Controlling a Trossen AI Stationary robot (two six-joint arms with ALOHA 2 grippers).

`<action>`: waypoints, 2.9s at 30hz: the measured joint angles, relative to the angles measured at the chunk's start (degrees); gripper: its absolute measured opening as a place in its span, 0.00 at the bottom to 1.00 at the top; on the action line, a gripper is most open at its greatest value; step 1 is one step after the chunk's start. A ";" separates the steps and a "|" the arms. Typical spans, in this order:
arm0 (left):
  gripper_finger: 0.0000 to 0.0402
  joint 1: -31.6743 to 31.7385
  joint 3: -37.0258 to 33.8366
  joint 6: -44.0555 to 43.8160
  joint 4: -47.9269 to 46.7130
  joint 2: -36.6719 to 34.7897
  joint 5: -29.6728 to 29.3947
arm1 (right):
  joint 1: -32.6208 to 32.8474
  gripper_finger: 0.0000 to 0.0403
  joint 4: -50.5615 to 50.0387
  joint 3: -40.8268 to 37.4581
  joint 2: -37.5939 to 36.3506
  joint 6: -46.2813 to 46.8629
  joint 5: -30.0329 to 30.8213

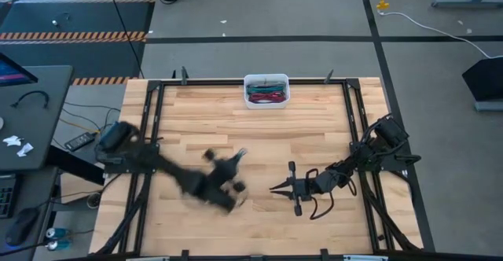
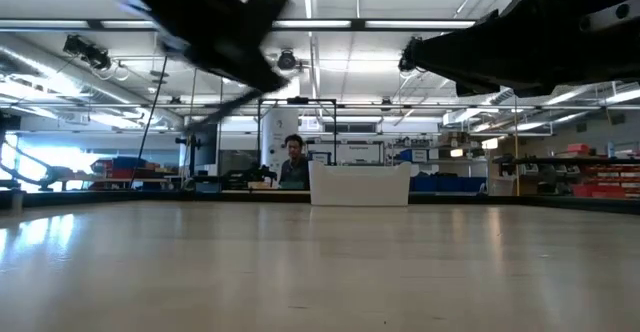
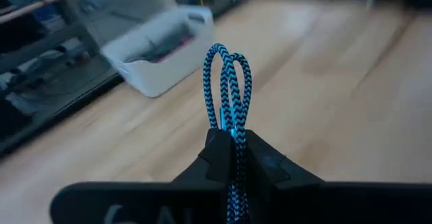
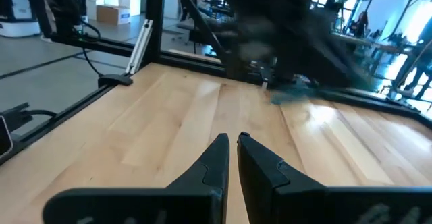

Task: Pick and place USB-C Cables
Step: Put the blue charger cable into the white bin, then return to Home Position

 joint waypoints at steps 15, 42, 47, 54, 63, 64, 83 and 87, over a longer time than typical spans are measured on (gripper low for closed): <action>0.06 44.88 6.12 61.94 36.83 0.33 51.60 | 11.93 0.05 -0.73 -0.26 0.00 -5.57 17.45; 0.08 57.16 56.97 96.70 -3.82 33.70 60.35 | 24.53 0.02 -3.69 -0.63 0.00 6.23 25.71; 0.07 57.51 56.87 96.34 -2.56 34.01 60.61 | 26.63 0.02 -4.38 -0.61 0.00 8.17 30.24; 0.13 57.56 56.87 95.82 -1.80 34.01 62.97 | 28.01 0.02 -4.41 -0.61 0.00 9.08 33.39; 0.19 58.15 56.85 93.31 -1.06 34.01 59.71 | 28.05 0.02 -4.37 -0.61 0.00 9.11 34.05; 0.22 58.35 56.85 93.05 -1.11 34.01 59.71 | 28.05 0.02 -4.35 -0.61 0.00 9.28 34.05; 0.25 54.09 65.41 80.33 -33.87 16.87 54.42 | 31.62 0.02 -4.83 -0.61 0.00 11.19 43.96; 0.07 53.66 56.42 76.74 -37.18 4.14 59.28 | 35.49 0.02 -4.67 -0.63 0.00 11.41 49.26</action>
